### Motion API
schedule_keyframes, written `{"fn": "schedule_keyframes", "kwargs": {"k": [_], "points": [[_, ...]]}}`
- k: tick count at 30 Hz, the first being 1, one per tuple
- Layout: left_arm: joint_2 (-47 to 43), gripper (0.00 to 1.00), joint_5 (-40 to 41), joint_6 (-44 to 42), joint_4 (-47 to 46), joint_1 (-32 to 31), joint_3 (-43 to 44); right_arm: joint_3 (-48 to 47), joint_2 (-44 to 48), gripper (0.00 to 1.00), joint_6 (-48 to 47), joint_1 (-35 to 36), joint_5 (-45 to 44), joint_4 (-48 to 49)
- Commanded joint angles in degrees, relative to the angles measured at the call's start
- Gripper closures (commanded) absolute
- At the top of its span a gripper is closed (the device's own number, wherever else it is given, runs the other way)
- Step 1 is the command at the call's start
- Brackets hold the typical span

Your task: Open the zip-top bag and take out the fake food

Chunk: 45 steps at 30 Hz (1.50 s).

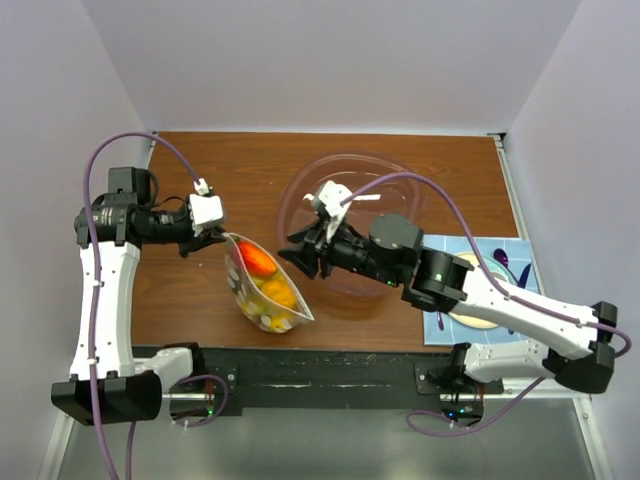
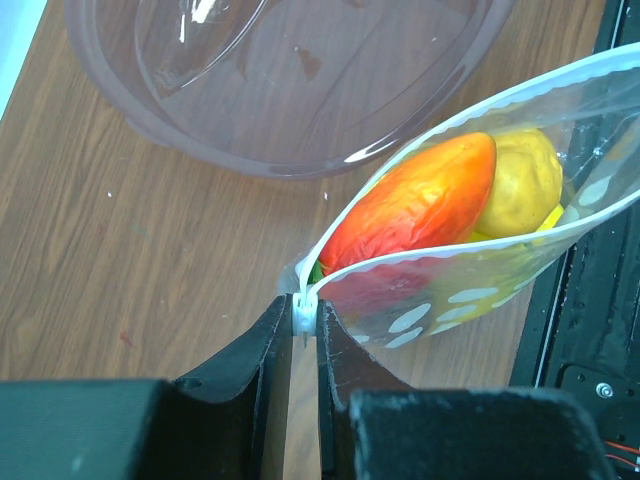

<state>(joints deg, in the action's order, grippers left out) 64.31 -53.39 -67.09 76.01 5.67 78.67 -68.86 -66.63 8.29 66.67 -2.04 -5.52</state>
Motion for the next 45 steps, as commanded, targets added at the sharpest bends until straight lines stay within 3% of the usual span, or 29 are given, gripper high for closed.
{"fn": "schedule_keyframes", "kwargs": {"k": [1, 11, 18, 21, 26, 35, 40, 43, 44, 45], "points": [[-1.6, 0.94, -2.7, 1.2, -0.5, -0.7, 1.3, -4.4, -6.7, 0.59, 1.1, 0.6, 1.5, -1.7], [-2.5, 0.94, -2.5, 0.9, -0.6, -1.1, 1.0, -5.7, -13.2, 0.62, 2.1, 2.1, 0.5, -2.6], [-2.6, 0.94, -3.2, 0.9, -0.6, -1.4, 1.0, -7.4, -15.5, 0.29, 1.2, 2.1, 0.3, -4.9], [-3.0, 0.93, -3.4, 0.9, -0.6, -1.5, 1.0, -8.1, -17.1, 0.20, 0.2, 2.1, 0.3, -5.7], [-3.3, 0.93, -3.2, 0.7, -0.7, -1.8, 0.9, -10.1, -20.2, 0.18, -0.7, 2.1, 0.2, -6.6], [-3.1, 0.93, -2.3, -0.8, -0.7, -1.9, -1.3, -9.0, -16.3, 0.28, 3.5, 2.1, 4.9, -4.0], [-3.1, 0.93, -2.6, -1.2, -0.7, -1.9, -1.9, -8.1, -12.0, 0.28, 3.5, 2.0, 4.9, -3.6], [-3.7, 0.93, -2.8, -1.2, -0.7, -1.9, -1.9, -8.6, -12.2, 0.53, 4.1, 1.4, 3.9, -4.8], [-3.8, 0.93, -2.8, -1.2, -0.7, -1.9, -1.9, -8.7, -12.5, 0.76, 4.2, 1.3, 3.9, -5.3], [-4.3, 0.93, -2.7, -1.2, -0.7, -1.9, -1.9, -8.7, -12.6, 0.84, 4.1, 1.2, 3.9, -5.5]]}}
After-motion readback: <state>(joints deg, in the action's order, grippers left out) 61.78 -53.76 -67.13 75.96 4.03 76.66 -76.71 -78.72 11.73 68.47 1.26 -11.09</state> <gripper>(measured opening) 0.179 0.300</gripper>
